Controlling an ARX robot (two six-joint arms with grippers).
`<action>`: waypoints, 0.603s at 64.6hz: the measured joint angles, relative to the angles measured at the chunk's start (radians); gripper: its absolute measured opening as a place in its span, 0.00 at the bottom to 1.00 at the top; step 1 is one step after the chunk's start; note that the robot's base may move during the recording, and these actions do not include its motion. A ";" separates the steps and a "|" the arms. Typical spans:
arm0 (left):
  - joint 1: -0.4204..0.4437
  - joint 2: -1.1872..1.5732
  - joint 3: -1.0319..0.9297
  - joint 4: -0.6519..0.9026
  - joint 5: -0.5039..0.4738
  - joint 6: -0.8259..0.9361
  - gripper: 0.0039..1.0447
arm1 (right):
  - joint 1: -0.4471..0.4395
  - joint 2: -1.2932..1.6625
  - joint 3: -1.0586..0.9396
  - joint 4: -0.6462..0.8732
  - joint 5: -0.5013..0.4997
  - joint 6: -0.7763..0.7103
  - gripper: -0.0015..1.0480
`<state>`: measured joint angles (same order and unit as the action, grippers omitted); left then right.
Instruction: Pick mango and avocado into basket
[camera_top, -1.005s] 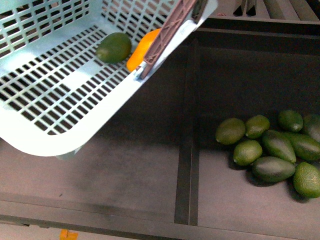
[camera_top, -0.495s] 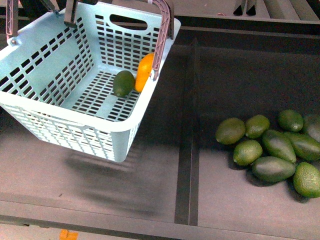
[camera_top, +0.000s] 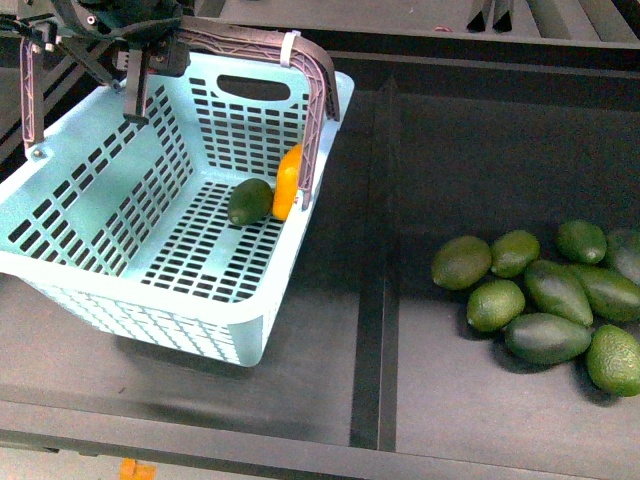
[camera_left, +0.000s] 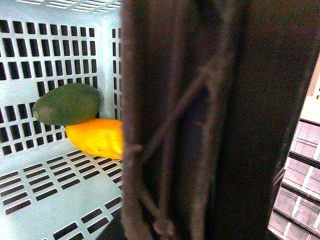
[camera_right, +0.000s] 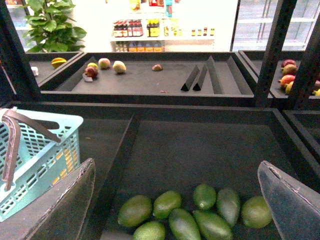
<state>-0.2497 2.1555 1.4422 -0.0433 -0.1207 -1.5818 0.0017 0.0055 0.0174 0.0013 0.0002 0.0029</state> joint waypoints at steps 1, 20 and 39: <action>0.000 -0.006 -0.010 0.002 -0.001 -0.003 0.21 | 0.000 0.000 0.000 0.000 0.000 0.000 0.92; -0.010 -0.178 -0.177 0.057 -0.075 -0.098 0.72 | 0.000 0.000 0.000 0.000 0.000 0.000 0.92; -0.037 -0.496 -0.386 -0.143 -0.269 -0.134 0.92 | 0.000 0.000 0.000 0.000 0.000 0.000 0.92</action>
<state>-0.2867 1.6600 1.0557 -0.1860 -0.3901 -1.7161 0.0017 0.0055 0.0174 0.0013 0.0002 0.0029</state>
